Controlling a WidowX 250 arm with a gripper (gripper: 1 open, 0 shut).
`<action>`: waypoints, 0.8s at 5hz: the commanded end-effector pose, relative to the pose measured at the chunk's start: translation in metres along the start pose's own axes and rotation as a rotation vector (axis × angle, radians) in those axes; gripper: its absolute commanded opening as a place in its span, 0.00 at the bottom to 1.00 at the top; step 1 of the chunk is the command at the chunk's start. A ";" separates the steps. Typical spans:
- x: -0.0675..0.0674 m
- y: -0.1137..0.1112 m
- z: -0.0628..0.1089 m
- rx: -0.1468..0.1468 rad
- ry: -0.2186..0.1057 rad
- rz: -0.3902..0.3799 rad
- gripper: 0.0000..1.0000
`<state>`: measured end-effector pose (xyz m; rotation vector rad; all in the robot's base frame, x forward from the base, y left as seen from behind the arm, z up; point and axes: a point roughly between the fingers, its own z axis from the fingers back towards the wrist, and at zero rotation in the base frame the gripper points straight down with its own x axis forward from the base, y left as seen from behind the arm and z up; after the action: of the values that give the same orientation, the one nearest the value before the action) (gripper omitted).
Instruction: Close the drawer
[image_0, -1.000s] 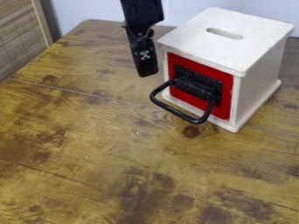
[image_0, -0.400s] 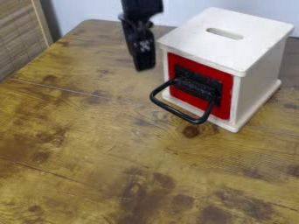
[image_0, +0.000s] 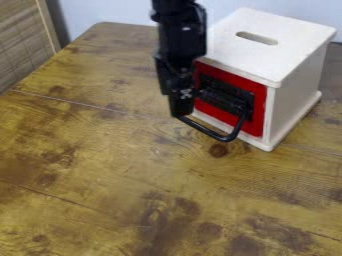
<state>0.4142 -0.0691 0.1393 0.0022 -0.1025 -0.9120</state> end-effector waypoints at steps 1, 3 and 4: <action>-0.022 -0.004 0.037 0.052 -0.116 -0.006 1.00; -0.041 0.032 0.021 -0.059 -0.100 -0.144 1.00; -0.041 0.045 0.018 -0.048 -0.025 -0.171 1.00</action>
<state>0.4201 -0.0174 0.1248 -0.0992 -0.0258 -1.0906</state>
